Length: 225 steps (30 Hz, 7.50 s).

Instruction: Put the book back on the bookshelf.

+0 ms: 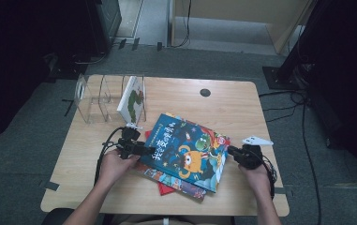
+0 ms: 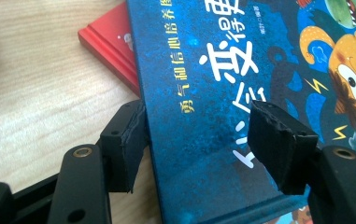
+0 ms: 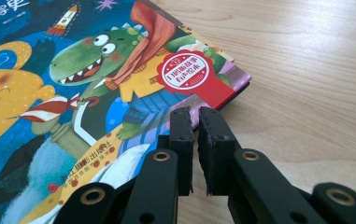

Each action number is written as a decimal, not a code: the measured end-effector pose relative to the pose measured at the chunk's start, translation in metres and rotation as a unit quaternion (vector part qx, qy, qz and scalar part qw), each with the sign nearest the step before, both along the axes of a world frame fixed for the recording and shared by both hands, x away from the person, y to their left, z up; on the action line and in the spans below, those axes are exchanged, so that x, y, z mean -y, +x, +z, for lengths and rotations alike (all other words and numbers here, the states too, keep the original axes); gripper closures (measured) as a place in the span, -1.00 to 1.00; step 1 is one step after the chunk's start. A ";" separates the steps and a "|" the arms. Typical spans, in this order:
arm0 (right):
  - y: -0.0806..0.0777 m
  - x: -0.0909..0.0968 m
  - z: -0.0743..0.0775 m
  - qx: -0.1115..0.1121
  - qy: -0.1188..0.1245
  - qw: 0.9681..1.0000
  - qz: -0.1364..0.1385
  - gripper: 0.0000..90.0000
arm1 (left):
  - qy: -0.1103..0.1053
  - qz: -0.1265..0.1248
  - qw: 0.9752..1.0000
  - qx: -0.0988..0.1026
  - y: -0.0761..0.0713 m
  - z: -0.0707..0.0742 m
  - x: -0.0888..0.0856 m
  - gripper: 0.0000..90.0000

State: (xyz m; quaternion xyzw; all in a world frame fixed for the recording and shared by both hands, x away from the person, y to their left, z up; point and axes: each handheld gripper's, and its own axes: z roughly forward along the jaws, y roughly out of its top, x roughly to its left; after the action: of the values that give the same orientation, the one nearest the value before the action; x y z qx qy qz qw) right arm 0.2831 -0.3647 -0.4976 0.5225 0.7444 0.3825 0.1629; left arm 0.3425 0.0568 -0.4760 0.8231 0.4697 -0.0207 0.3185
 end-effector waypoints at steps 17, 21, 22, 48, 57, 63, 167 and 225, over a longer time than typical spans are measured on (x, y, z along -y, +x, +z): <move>0.012 -0.010 0.000 -0.001 0.002 1.000 0.013 0.89 | -0.005 0.019 1.000 0.009 -0.001 -0.003 -0.016 -0.20; 0.012 -0.012 0.000 0.001 -0.001 1.000 0.015 0.89 | -0.006 0.019 1.000 0.008 0.002 -0.004 -0.018 -0.27; 0.012 -0.012 0.000 0.001 0.000 1.000 0.016 0.89 | -0.008 0.016 1.000 0.008 0.003 -0.004 -0.018 -0.28; 0.001 -0.016 0.000 -0.028 0.003 0.999 0.028 1.00 | -0.032 0.019 0.999 -0.020 0.023 -0.007 -0.021 0.15; 0.001 -0.021 -0.001 -0.020 -0.001 0.999 0.036 1.00 | -0.047 0.027 0.998 -0.031 0.029 -0.011 -0.023 0.09; 0.001 -0.021 -0.001 -0.022 -0.001 0.999 0.036 1.00 | -0.055 0.026 0.997 -0.042 0.033 -0.013 -0.021 0.04; 0.012 -0.112 -0.009 0.050 0.004 0.984 0.172 0.47 | -0.016 -0.084 0.981 -0.175 0.071 0.172 0.005 0.78; 0.028 -0.118 -0.008 0.061 -0.039 0.978 0.194 -0.10 | 0.076 0.004 0.988 -0.133 0.040 0.257 -0.090 0.85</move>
State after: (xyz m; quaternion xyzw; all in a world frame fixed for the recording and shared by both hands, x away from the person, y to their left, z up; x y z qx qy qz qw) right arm 0.3113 -0.2466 -0.5053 0.3374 0.8343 0.4090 0.1512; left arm 0.3829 0.1468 -0.2186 0.8328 0.5115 -0.0934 0.1899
